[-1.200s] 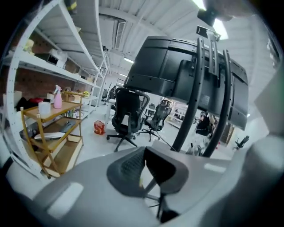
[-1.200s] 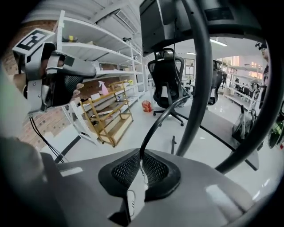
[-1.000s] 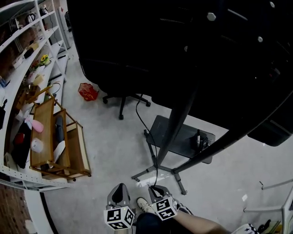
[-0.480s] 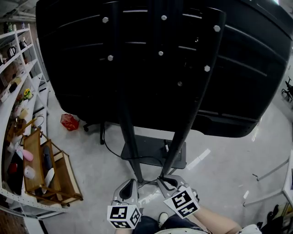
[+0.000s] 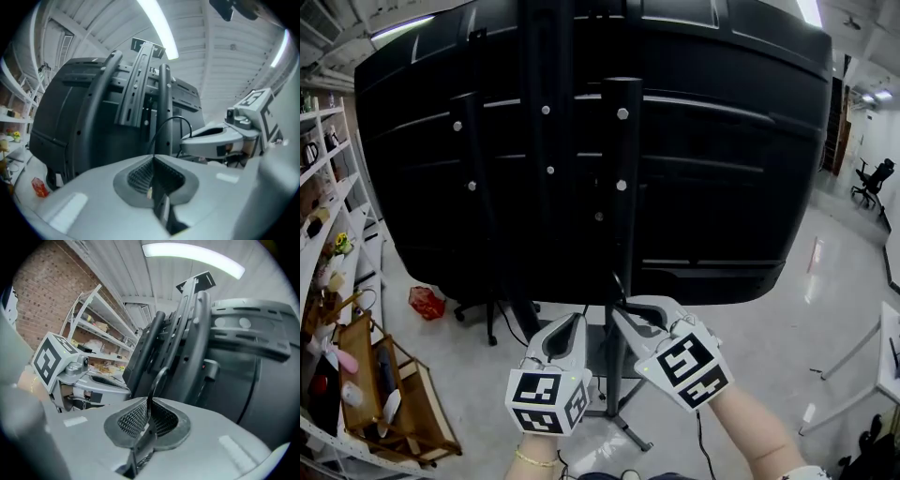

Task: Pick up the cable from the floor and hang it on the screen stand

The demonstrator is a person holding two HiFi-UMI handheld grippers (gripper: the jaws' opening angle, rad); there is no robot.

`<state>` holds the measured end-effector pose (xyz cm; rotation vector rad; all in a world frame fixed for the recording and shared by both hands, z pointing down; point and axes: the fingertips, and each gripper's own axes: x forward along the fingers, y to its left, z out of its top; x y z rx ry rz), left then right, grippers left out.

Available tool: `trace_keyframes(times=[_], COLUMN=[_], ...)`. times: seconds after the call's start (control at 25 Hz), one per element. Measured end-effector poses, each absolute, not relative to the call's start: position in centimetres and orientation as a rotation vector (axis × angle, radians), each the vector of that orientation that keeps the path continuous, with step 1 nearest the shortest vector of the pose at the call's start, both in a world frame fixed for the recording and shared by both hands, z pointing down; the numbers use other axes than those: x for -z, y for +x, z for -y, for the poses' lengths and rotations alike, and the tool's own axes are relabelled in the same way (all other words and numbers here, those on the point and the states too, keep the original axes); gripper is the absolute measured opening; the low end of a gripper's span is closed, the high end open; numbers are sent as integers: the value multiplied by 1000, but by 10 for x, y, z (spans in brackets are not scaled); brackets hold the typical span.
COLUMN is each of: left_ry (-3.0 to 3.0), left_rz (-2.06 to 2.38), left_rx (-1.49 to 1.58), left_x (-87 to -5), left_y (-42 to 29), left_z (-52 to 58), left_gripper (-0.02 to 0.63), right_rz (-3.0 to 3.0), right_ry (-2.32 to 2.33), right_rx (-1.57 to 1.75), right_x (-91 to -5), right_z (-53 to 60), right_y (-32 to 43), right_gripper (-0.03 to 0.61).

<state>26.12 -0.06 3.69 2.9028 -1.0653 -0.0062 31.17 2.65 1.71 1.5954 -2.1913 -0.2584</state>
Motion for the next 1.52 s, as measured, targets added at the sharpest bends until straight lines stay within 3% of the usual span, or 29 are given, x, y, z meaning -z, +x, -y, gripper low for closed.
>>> trace_keyframes(times=[0.48,0.68,1.16,1.4,1.52], left_ry=[3162,3148,3147,3108,3075], left_rz=[1144,1219,1180,1088,1060], left_rx=[291,318,203,204,248], left_x=[163,204,158,101,74], left_y=[309,314,320,301,292], left_z=[16,45,42,5,-21], left_gripper=[8,8,8,8,8], right_rz=[2212,2142,2257,2248,2294], right_ry=[1762,1836,1835,1949,2019], right_rx=[526,483,9,199,372], right_x=[211,271,213,160,136], right_z=[-20,0,12,-11,-45], right_y=[367,387,412,420,405], right_gripper=[18,20,26,67,39])
